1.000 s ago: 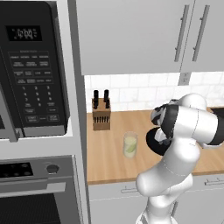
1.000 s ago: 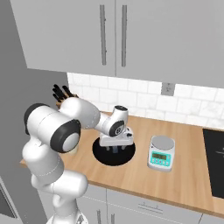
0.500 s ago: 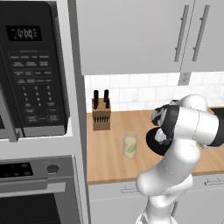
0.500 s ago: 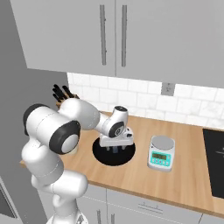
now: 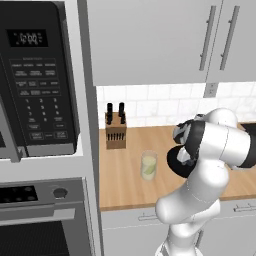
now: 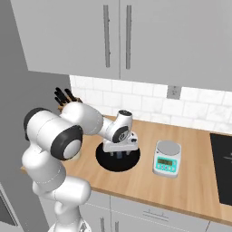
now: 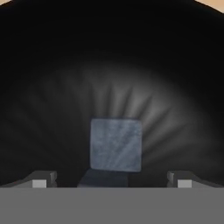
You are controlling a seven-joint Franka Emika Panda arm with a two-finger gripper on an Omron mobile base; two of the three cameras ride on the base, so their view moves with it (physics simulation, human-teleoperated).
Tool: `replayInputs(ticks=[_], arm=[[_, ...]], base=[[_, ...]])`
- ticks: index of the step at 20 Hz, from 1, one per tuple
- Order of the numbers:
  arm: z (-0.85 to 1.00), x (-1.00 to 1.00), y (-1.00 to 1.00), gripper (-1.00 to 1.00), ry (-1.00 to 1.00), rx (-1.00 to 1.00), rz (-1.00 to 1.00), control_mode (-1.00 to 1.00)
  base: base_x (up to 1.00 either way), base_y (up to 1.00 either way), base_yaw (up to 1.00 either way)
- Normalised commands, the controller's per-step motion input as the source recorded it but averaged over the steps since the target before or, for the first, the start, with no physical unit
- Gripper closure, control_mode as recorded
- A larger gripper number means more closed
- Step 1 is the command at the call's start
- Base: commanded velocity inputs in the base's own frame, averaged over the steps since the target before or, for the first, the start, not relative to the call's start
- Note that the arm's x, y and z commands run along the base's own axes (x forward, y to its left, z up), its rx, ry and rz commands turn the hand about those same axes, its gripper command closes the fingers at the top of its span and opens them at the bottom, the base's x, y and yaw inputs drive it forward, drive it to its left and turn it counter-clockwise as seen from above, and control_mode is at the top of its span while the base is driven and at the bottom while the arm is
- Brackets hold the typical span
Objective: Grab a lemon wedge from the fridge and one ice cube from the ice bowl, and put them in the glass of lemonade.
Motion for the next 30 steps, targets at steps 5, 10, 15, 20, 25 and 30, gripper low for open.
replayInputs(ticks=[5, 10, 15, 20, 25, 30], arm=[[0.00, -0.14, 0.00, -1.00, -0.03, 0.00, 0.00, -1.00], [-0.01, 0.00, 0.00, -1.00, 0.00, 0.00, 0.00, -1.00], [-0.06, -0.04, 0.00, -1.00, 0.00, 0.00, 0.00, -1.00], [-0.07, 0.00, 0.00, -1.00, 0.00, 0.00, 0.00, -1.00], [-0.44, 0.00, 0.00, -1.00, 0.00, 0.00, 0.00, -1.00], [-0.02, -0.24, 0.00, -1.00, 0.00, 0.00, 0.00, -1.00]], base=[[0.00, 0.00, 0.00], [0.00, 0.00, 0.00], [0.00, 0.00, 0.00], [0.00, 0.00, 0.00], [0.00, 0.00, 0.00], [0.00, 0.00, 0.00]])
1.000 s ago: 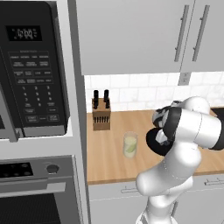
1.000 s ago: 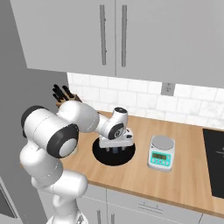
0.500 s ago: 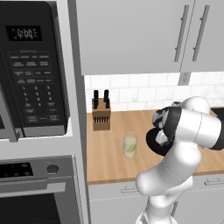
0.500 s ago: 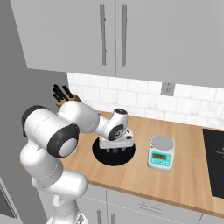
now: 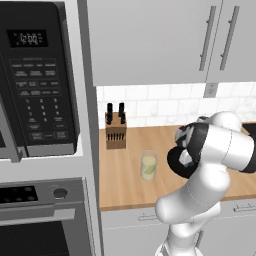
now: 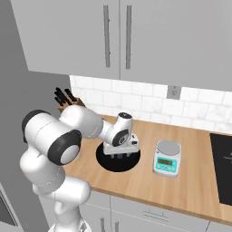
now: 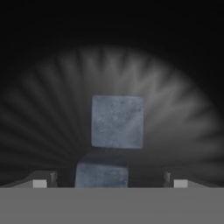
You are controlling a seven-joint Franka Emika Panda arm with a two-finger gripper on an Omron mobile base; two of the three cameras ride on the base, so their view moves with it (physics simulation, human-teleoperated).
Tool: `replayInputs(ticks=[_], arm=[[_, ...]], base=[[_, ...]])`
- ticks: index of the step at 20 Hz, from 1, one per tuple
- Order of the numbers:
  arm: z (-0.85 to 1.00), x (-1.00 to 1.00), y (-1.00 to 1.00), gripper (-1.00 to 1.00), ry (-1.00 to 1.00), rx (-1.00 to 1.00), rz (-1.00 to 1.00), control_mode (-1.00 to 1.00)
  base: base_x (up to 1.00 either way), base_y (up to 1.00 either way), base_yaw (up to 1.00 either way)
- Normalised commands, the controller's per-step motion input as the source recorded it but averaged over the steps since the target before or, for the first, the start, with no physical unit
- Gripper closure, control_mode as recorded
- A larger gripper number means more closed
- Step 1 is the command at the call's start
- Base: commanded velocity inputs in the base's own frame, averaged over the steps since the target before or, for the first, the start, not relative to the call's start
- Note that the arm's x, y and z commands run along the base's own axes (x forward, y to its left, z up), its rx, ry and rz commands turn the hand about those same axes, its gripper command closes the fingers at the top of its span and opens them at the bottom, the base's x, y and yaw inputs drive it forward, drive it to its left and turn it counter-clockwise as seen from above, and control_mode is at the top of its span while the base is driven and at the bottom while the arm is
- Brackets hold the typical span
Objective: Grab a lemon wedge from the fridge and one ice cube from the ice bowl, and put them in the glass of lemonade.
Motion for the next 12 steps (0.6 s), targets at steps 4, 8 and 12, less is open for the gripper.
replayInputs(ticks=[4, 8, 12], arm=[[0.00, -0.06, 0.00, -1.00, 0.00, 0.00, 0.00, -1.00], [0.00, 0.00, 0.00, -1.00, 0.00, 0.00, 0.00, -1.00], [0.00, 0.00, 0.00, -1.00, 0.00, 0.00, 0.00, -1.00]], base=[[0.00, 0.00, 0.00], [0.00, 0.00, 0.00], [0.00, 0.00, 0.00]])
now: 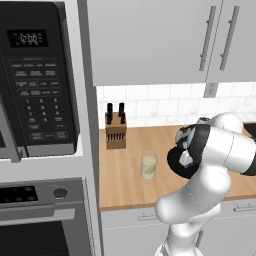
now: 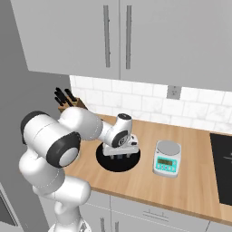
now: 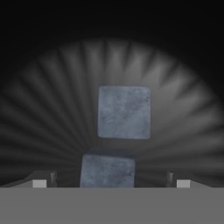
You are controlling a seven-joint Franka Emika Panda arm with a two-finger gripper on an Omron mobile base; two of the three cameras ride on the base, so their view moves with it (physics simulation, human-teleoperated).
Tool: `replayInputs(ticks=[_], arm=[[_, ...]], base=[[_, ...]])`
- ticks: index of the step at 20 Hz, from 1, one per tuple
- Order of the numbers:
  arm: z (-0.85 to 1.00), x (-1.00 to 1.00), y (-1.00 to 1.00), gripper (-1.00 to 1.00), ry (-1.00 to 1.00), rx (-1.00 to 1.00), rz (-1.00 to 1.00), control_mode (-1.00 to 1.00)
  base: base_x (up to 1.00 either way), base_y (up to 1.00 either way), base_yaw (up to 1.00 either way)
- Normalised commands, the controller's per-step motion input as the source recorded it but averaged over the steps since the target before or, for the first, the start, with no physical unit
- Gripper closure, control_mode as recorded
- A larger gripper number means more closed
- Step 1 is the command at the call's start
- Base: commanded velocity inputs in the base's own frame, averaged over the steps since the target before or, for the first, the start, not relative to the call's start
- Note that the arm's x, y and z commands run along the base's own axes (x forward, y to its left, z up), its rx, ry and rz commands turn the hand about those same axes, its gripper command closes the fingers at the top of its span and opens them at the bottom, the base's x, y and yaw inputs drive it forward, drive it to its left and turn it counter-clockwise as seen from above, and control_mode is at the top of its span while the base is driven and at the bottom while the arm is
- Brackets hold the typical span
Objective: Grab a lemon wedge from the fridge and one ice cube from the ice bowl, and put them in the glass of lemonade.
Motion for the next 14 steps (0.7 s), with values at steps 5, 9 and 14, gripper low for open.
replayInputs(ticks=[5, 9, 14], arm=[[0.00, 0.00, 0.00, -1.00, 0.00, 0.00, 0.00, -1.00], [0.00, 0.01, 0.00, -1.00, 0.00, 0.00, 0.00, -1.00], [0.00, 0.00, 0.00, -1.00, 0.00, 0.00, 0.00, -1.00]], base=[[0.00, 0.00, 0.00], [0.00, 0.00, 0.00], [0.00, 0.00, 0.00]])
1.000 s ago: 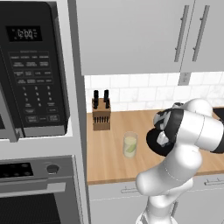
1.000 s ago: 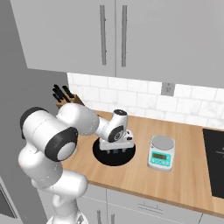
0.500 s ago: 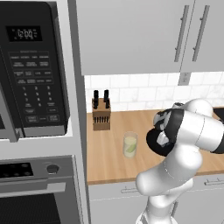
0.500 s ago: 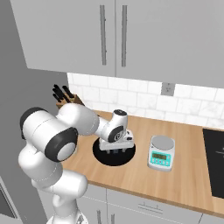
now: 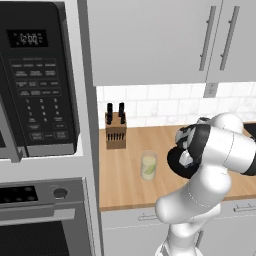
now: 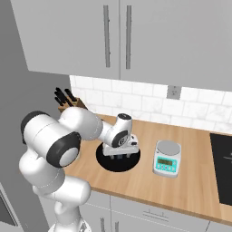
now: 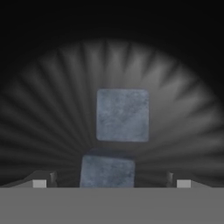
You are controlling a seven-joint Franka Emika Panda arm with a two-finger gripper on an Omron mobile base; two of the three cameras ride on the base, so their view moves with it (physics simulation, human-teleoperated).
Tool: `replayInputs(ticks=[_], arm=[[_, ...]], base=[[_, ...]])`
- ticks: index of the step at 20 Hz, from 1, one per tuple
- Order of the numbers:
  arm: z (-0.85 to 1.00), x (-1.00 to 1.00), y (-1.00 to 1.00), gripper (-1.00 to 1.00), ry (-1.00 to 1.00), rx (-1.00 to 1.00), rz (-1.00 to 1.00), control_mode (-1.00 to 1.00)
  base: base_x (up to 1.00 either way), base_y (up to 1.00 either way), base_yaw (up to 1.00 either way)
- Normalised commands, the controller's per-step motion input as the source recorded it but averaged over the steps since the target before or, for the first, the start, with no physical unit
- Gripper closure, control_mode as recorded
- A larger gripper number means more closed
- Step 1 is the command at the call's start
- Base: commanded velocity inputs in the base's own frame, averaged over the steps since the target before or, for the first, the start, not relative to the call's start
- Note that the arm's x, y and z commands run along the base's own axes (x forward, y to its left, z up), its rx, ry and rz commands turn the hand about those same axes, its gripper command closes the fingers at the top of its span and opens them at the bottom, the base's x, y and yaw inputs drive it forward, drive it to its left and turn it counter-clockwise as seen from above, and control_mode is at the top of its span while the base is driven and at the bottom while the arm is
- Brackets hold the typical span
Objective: Grab a lemon wedge from the fridge and one ice cube from the ice bowl, and put them in the glass of lemonade.
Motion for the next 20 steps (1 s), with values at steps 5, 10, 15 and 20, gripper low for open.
replayInputs(ticks=[5, 10, 15, 20], arm=[[0.00, 0.00, 0.00, 1.00, 0.00, 0.00, 0.00, -1.00], [0.00, -0.01, 0.00, 1.00, 0.00, 0.00, 0.00, -1.00], [0.01, -0.09, 0.00, 1.00, 0.00, 0.00, 0.00, -1.00], [0.54, -0.20, 0.00, 1.00, 0.00, 0.00, 0.00, -1.00]], base=[[0.00, 0.00, 0.00], [0.00, 0.00, 0.00], [0.00, 0.00, 0.00], [0.00, 0.00, 0.00]])
